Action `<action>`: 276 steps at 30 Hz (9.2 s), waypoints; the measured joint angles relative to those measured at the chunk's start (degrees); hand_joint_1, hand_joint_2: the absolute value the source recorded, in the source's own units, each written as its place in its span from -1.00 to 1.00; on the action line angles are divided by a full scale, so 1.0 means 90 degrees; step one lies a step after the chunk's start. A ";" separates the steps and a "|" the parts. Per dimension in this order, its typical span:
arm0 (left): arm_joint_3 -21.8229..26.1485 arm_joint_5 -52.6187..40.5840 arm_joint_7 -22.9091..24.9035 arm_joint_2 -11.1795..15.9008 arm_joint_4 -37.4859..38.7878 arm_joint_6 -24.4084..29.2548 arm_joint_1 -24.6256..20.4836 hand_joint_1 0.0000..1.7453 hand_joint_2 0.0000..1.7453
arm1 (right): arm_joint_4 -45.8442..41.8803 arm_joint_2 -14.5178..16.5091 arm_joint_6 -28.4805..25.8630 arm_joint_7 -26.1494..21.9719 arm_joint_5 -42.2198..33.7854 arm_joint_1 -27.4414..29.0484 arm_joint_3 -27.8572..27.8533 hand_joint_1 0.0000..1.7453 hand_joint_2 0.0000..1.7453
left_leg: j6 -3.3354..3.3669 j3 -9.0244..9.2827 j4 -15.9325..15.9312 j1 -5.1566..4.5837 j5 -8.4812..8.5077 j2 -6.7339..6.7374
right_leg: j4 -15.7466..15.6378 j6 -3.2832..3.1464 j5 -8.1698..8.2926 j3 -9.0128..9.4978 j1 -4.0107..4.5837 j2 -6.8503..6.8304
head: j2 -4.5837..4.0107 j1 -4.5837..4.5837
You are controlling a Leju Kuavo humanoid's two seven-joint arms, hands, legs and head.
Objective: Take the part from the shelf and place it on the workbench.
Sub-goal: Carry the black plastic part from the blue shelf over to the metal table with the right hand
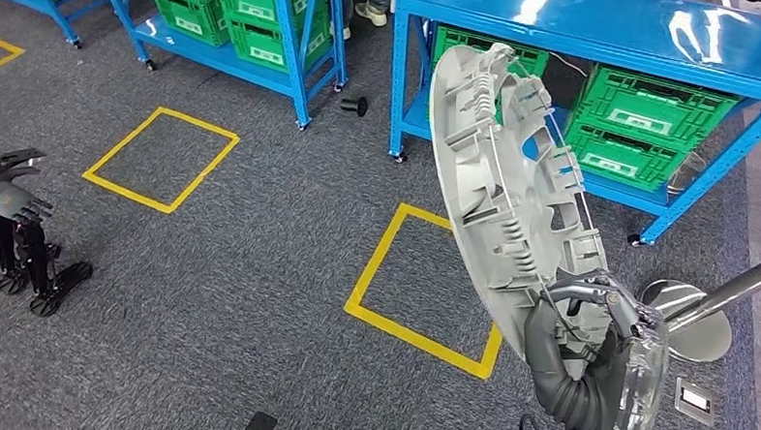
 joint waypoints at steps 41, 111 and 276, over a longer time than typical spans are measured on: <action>0.0098 -0.0213 0.0095 0.0023 0.0127 0.0059 0.0029 -1.00 1.00 | 0.0406 0.0104 -0.0244 0.0036 0.0141 0.0025 0.0380 1.00 1.00 | 0.0092 -0.0183 0.0003 0.0061 0.0203 -0.0862 | 0.1101 0.0099 -0.0317 -0.0571 -0.0063 0.0854 | 0.0000 0.0122; -0.0047 -0.0423 0.0406 -0.0045 0.0055 0.0115 -0.0194 -1.00 1.00 | 0.0207 -0.0110 -0.0213 0.0311 0.0156 -0.0048 -0.0066 1.00 1.00 | -0.0180 -0.0606 0.0681 0.0093 -0.0067 -0.0797 | 0.0114 -0.0040 0.0064 -0.0161 -0.0109 0.0845 | 0.0000 0.0079; -0.0047 -0.0543 0.0684 -0.0018 -0.0036 -0.0052 -0.0201 -1.00 1.00 | 0.0141 -0.0120 -0.0151 0.0324 0.0206 -0.0333 -0.0058 1.00 1.00 | 0.0079 -0.0344 0.0196 0.0103 0.0258 -0.0129 | -0.0055 0.0212 -0.0015 0.0110 -0.0044 0.0128 | 0.0000 0.0146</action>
